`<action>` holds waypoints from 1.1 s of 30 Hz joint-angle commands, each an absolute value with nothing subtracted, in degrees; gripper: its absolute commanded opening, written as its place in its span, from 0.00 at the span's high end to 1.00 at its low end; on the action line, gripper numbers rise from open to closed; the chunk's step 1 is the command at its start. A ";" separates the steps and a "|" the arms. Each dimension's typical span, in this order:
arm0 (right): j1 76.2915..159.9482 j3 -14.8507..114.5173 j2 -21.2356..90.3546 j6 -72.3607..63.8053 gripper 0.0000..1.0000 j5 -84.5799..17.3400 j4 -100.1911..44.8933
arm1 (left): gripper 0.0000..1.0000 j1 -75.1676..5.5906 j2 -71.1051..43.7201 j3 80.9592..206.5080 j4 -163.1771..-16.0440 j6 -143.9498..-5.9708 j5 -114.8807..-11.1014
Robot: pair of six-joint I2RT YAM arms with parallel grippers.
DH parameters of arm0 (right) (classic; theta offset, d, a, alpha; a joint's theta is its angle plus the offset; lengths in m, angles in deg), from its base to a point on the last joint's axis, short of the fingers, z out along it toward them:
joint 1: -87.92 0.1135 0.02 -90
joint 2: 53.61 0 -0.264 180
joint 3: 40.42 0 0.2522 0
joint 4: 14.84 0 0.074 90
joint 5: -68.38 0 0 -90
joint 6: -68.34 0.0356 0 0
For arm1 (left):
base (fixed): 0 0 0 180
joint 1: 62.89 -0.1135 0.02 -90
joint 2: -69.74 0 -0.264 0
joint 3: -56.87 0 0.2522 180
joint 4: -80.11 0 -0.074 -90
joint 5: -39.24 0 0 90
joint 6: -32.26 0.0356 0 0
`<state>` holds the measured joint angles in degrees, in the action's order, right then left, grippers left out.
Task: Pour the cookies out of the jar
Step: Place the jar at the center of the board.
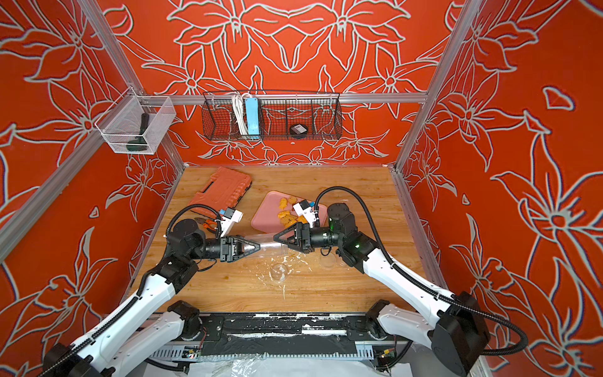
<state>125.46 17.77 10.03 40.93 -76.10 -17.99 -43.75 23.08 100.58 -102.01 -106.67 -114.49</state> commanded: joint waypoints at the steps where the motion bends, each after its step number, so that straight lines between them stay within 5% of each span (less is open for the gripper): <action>1: 126.31 18.98 10.39 41.96 0.16 -76.74 -15.12 | 0.38 -43.38 23.60 99.78 -104.30 -106.96 -115.19; 21: 126.90 17.04 10.04 43.20 0.28 -76.91 -12.87 | 0.38 -43.38 22.98 99.82 -104.50 -107.05 -114.67; 33: 127.91 16.89 10.84 43.51 0.26 -79.90 -12.87 | 0.38 -43.38 22.28 99.81 -105.02 -107.13 -114.62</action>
